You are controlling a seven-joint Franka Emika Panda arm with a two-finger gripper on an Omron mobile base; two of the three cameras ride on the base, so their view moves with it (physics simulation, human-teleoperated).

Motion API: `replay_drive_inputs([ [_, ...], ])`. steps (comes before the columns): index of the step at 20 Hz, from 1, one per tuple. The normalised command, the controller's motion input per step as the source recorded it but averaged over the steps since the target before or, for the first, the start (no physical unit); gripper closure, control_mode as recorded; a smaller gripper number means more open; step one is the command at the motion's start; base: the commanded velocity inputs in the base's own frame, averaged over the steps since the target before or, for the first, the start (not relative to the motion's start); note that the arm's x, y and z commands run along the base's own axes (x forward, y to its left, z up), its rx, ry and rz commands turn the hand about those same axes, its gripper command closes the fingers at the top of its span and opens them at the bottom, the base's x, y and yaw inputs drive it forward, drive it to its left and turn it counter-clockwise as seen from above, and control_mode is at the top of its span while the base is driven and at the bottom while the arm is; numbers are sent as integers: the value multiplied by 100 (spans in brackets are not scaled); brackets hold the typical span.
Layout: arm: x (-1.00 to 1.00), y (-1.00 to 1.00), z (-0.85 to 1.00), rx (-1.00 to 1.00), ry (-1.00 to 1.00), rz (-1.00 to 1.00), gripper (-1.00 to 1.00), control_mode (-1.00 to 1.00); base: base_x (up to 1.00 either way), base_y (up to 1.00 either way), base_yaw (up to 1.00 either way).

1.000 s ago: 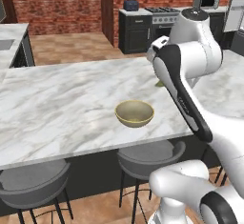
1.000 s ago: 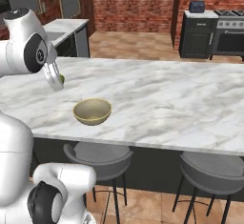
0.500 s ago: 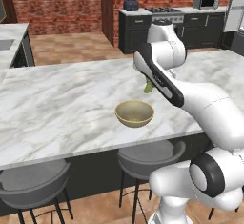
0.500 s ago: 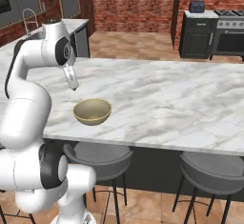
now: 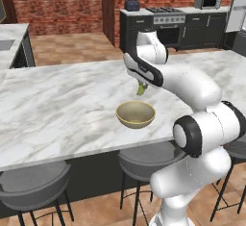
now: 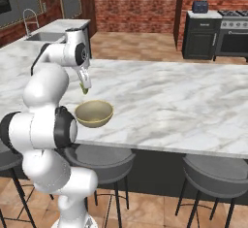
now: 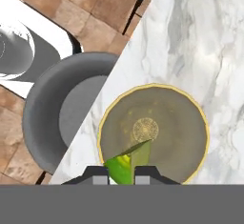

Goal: There is a bowl on the dining counter. Grab a lemon wedge from the fridge and place it in the bowl. Then get the liquor bottle and glass cup from the cabinet and place them next to the bowl.

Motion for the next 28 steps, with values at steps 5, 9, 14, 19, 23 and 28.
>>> replay_drive_inputs([
  [5, 88, 0, -57, 0, 12, 0, 100, -100, 0, 0, 0],
  [9, 91, 0, -44, 0, 8, 0, 100, -100, 0, 0, 0],
  [14, 76, 1, -43, 0, 6, 0, 100, -100, 0, 0, 0],
  [19, 12, 0, -64, -1, 7, 0, 100, -100, 0, 0, 0],
  [23, 0, 0, -63, -1, 4, 0, 100, -100, 0, 0, 0],
  [28, 2, 0, -51, 0, 2, 0, 100, -100, 0, 0, 0],
])
